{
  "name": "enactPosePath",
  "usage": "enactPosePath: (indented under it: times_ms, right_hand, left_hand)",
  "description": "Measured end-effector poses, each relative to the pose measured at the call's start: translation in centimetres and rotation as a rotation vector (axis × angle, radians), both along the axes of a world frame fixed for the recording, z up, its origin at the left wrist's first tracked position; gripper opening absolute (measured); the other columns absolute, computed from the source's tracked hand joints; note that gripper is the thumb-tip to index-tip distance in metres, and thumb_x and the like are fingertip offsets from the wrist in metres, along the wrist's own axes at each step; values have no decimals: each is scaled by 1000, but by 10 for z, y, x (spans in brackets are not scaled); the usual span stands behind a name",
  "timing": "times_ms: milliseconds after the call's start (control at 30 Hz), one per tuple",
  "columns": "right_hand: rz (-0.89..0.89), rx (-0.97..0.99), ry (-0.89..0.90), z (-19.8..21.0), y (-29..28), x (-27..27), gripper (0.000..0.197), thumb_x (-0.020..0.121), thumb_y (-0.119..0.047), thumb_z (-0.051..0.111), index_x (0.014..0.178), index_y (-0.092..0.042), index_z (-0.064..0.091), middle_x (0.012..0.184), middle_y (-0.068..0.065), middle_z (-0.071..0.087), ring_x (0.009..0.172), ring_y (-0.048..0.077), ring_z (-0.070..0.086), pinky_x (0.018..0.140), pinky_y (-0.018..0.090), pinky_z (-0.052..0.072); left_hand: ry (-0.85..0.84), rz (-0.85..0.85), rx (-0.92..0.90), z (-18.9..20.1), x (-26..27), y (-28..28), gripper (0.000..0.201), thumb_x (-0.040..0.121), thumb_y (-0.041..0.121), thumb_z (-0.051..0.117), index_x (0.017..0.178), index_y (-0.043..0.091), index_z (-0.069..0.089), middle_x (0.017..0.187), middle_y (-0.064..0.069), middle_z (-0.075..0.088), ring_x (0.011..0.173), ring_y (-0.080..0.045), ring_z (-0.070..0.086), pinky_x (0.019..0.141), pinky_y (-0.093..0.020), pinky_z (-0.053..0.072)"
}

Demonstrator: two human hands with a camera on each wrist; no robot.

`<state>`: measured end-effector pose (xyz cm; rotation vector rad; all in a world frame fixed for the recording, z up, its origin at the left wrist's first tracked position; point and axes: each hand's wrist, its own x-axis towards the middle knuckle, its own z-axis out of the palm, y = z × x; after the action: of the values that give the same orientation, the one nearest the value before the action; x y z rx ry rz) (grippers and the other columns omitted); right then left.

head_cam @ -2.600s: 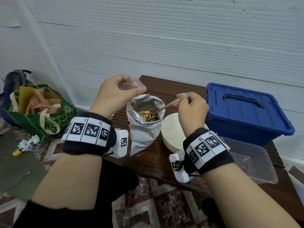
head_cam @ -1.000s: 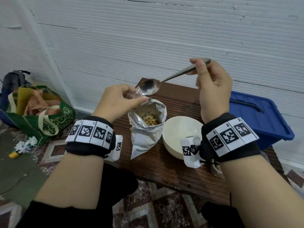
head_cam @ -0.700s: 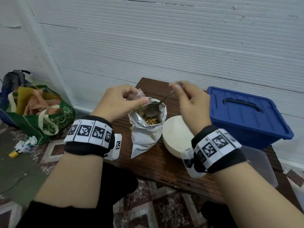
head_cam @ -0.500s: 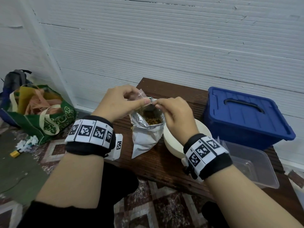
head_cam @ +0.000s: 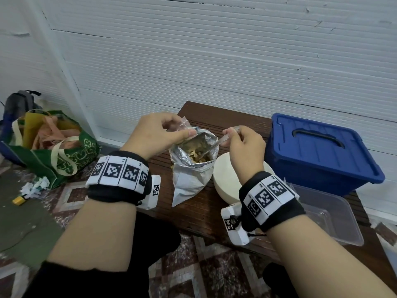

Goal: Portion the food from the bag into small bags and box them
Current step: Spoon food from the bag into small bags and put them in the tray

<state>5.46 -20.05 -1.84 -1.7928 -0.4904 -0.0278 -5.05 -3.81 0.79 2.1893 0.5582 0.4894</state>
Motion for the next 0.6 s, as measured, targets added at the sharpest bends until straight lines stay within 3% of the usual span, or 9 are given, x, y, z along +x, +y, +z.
enactPosePath:
  times_ms: [67, 167, 300, 367, 467, 533, 600]
  right_hand:
    - [-51, 0, 55, -1, -1, 3, 25, 96, -12, 48, 84, -8, 69, 77, 5, 70, 71, 0, 57, 63, 8, 39]
    - [-124, 30, 114, -1, -5, 10, 28, 97, -12, 47, 88, -2, 71, 69, -10, 63, 59, -17, 53, 54, -1, 35]
    - [-185, 63, 114, 7, -10, 18, 30, 97, -14, 47, 88, 0, 71, 66, -17, 58, 57, -24, 48, 54, -3, 34]
    - [-211, 69, 100, 15, -13, 21, 29, 97, -14, 47, 88, -1, 71, 65, -16, 58, 59, -23, 49, 55, -3, 34]
    - [-260, 92, 88, 27, -17, 27, 27, 96, -12, 47, 87, -5, 70, 64, -14, 59, 65, -7, 55, 56, 1, 38]
    - [-284, 106, 80, 35, -18, 30, 26, 95, -12, 47, 87, -7, 71, 63, -11, 60, 69, 0, 54, 59, 7, 42]
    - [-296, 117, 73, 40, -18, 33, 27, 94, -12, 47, 86, -5, 71, 62, -13, 59, 66, 0, 53, 56, 4, 39]
  left_hand:
    - [-19, -1, 4, 1, 0, -1, 30, 71, 50, 75, 92, 28, 72, 84, 10, 69, 82, -4, 64, 75, -28, 54]
    - [-51, -8, 6, 3, -2, 0, 23, 73, 46, 75, 90, 31, 70, 82, 15, 68, 74, 7, 60, 68, -14, 48]
    - [-62, -16, 14, 5, -3, 3, 37, 73, 44, 76, 102, 22, 72, 93, 12, 71, 84, 4, 63, 72, -10, 48]
    - [-42, -35, 6, 5, -4, 4, 36, 72, 43, 77, 103, 23, 71, 90, 12, 71, 79, 9, 63, 68, -6, 46]
    - [5, -69, 18, 5, -4, 4, 31, 72, 39, 79, 98, 27, 68, 85, 14, 68, 72, 12, 60, 61, -1, 43]
    - [33, -65, 34, 5, -3, 3, 34, 69, 41, 81, 96, 29, 66, 86, 14, 68, 77, 7, 60, 62, -3, 43]
    - [60, -67, 54, 5, -2, 2, 40, 65, 45, 81, 99, 29, 66, 88, 14, 67, 84, 3, 60, 68, -7, 44]
